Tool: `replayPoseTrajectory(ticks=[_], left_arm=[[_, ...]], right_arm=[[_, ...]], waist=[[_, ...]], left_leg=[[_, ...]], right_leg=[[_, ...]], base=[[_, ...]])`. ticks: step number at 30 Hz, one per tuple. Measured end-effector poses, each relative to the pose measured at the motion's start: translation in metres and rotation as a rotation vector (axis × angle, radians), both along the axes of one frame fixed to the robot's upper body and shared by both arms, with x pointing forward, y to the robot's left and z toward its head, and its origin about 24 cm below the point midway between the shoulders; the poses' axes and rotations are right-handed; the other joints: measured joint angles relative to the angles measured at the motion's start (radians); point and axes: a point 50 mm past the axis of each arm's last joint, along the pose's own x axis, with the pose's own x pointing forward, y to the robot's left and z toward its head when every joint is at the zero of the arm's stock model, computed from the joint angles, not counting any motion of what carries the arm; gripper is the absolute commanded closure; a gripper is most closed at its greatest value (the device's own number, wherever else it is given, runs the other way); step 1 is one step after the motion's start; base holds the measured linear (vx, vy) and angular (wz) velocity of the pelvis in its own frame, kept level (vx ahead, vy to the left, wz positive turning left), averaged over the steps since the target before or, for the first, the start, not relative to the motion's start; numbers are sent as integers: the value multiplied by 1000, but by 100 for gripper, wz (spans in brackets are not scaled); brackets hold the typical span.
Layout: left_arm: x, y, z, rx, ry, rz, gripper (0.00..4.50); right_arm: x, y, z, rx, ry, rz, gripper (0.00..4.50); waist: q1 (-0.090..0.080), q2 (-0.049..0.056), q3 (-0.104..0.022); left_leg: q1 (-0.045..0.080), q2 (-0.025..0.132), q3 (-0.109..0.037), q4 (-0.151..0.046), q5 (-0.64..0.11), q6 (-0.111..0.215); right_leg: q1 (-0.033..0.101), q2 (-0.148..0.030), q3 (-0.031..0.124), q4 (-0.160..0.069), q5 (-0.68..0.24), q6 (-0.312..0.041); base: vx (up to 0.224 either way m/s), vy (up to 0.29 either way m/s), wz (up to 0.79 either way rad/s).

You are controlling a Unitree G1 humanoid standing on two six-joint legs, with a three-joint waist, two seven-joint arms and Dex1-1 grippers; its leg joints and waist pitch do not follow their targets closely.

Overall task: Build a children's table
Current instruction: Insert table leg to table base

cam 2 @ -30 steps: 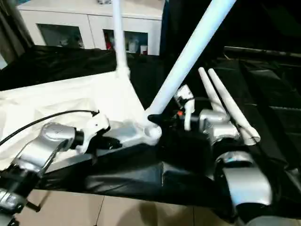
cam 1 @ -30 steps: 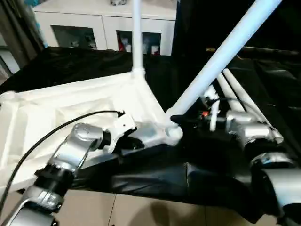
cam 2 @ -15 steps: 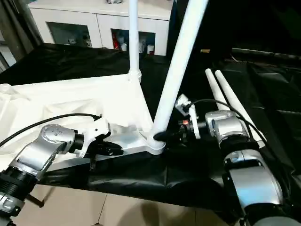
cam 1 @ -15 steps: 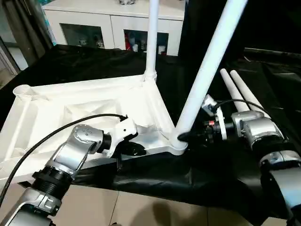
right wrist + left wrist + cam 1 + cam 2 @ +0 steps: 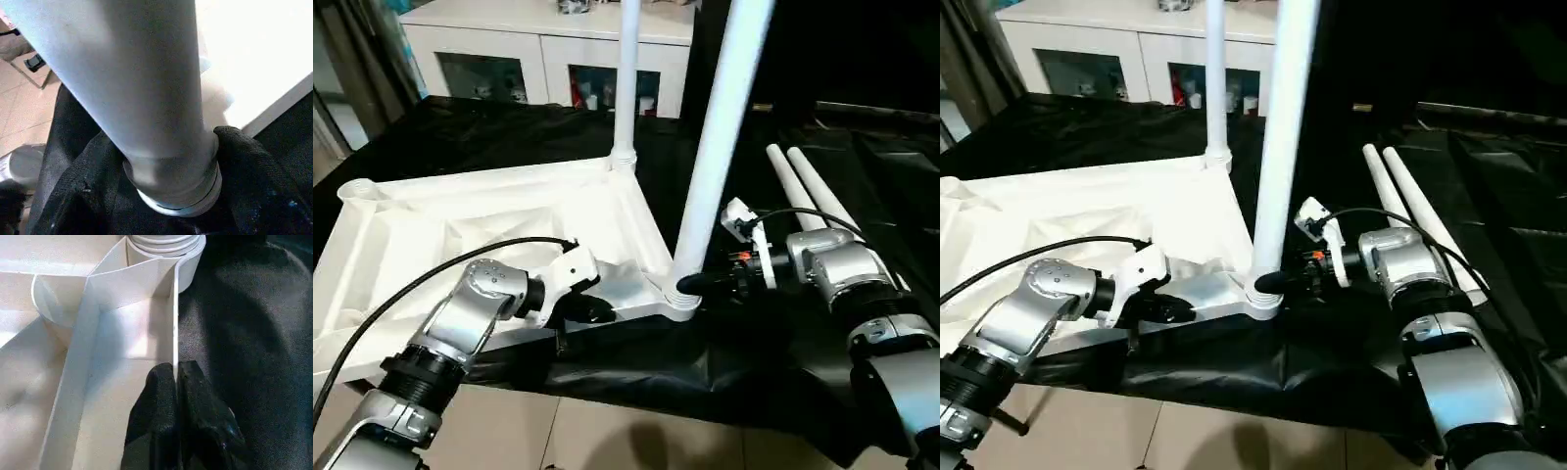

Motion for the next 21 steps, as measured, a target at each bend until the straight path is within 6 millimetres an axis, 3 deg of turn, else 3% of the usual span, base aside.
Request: replayPoseTrajectory(ticks=[11,21], left_arm=[[3,-6,-2,-14,-9,21,450],[9,-15,-9,-36,-32,66,450]], right_arm=[[-11,-14,-18,140,45,-140,191],[-26,-17,-32,169,-132,-272,192]], waist=[[5,-1,-1],[6,1,0]], left_leg=[[0,0,1,0,2,1],[15,-2,2,-2,0,-3]], right_leg=[[1,0,0,-1,3,1],[10,-5,2,-2,6,2]], base=[[0,0,0],[0,0,0]])
